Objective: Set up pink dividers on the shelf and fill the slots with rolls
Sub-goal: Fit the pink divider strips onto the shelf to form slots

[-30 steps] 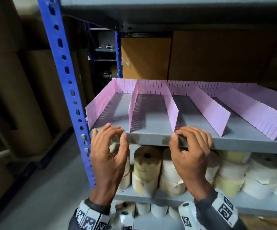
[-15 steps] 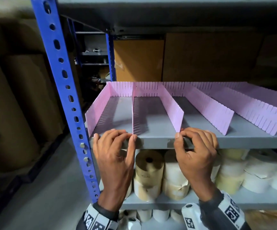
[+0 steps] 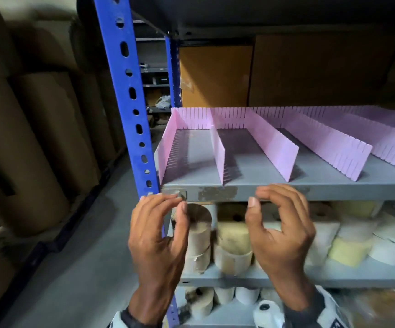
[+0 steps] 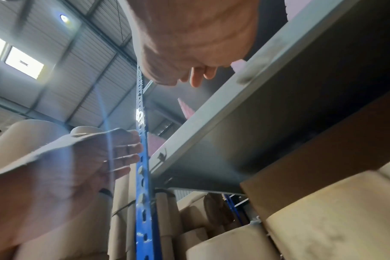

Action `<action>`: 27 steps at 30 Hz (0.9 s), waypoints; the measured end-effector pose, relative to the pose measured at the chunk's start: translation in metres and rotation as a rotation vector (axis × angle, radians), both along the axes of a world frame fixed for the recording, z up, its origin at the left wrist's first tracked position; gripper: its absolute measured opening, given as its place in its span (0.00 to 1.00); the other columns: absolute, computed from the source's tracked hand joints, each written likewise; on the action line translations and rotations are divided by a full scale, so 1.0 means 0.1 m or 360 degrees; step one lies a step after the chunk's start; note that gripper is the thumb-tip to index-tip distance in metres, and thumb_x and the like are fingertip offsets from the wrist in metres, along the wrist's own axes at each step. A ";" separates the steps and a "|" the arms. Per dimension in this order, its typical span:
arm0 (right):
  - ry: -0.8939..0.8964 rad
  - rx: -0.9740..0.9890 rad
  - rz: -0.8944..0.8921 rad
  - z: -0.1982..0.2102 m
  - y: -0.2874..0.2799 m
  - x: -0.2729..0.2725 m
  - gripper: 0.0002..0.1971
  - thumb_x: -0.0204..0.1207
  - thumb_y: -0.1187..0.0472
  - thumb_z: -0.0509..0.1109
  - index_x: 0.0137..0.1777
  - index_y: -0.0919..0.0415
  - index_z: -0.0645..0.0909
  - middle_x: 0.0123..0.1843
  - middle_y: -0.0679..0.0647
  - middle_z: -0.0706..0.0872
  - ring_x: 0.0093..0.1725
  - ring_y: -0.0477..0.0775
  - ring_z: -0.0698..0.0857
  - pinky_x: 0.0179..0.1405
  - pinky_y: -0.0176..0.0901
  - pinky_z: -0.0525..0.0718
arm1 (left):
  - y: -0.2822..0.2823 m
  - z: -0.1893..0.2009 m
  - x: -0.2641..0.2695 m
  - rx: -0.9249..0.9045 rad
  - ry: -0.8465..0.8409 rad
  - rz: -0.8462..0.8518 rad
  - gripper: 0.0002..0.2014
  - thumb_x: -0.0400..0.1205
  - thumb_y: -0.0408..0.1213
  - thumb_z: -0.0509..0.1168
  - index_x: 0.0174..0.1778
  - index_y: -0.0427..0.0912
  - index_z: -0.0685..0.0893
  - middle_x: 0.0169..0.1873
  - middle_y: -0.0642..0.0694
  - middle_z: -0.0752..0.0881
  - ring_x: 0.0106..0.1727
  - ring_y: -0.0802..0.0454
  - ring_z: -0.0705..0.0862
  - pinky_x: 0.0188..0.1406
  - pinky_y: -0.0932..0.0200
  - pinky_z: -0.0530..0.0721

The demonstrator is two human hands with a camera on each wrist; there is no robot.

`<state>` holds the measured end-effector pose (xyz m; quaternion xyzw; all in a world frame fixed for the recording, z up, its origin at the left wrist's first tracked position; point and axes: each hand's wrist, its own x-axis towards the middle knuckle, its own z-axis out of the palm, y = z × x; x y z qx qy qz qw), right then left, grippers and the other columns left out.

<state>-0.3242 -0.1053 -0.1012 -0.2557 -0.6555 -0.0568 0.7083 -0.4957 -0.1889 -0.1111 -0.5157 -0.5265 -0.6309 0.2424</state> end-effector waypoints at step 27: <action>-0.0070 0.0048 -0.0178 -0.09 0.28 -0.53 0.08 0.78 0.59 0.75 0.41 0.62 0.87 0.48 0.53 0.90 0.51 0.59 0.88 0.61 0.58 0.76 | 0.16 0.20 -0.33 -0.0065 -0.0326 0.0184 0.09 0.81 0.41 0.74 0.41 0.40 0.86 0.36 0.48 0.83 0.37 0.46 0.82 0.39 0.49 0.81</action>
